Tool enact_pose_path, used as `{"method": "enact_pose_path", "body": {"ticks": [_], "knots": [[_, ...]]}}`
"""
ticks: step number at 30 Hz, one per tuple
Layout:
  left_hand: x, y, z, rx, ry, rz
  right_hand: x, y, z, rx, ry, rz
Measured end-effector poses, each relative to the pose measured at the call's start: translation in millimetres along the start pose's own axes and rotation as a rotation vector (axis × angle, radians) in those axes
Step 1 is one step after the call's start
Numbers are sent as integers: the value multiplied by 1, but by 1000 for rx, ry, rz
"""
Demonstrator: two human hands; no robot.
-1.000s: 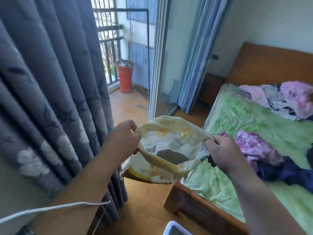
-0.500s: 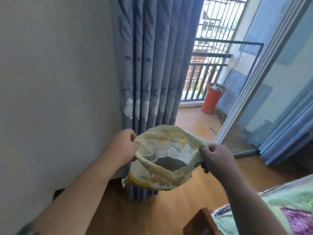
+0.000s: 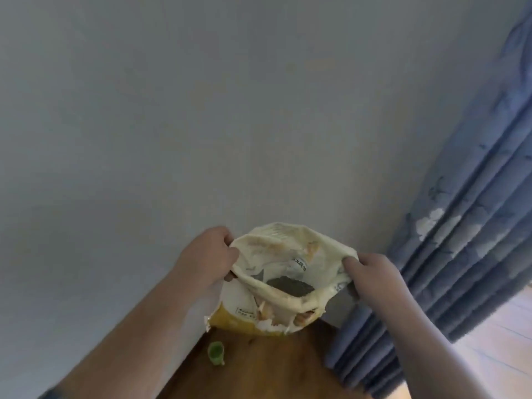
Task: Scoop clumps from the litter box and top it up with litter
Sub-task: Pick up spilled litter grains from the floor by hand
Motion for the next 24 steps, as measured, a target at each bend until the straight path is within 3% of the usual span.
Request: {"method": "enact_pose_path", "body": {"ticks": [12, 19, 24], "knots": [[117, 34, -196, 316, -13, 177, -210, -7, -126, 166, 1, -273], [103, 35, -280, 525, -19, 185, -308, -32, -131, 222, 124, -452], [52, 29, -324, 707, -69, 170, -380, -65, -105, 319, 291, -630]]}}
Point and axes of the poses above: each hand's wrist, its own y-axis away from the middle knuckle, its own x-axis out of the back of the hand, z = x × y, the point moved 8 cm from there along -y, towards the middle knuckle, and after that the axes turned 6 degrees about -y, right-handed, at the moved point
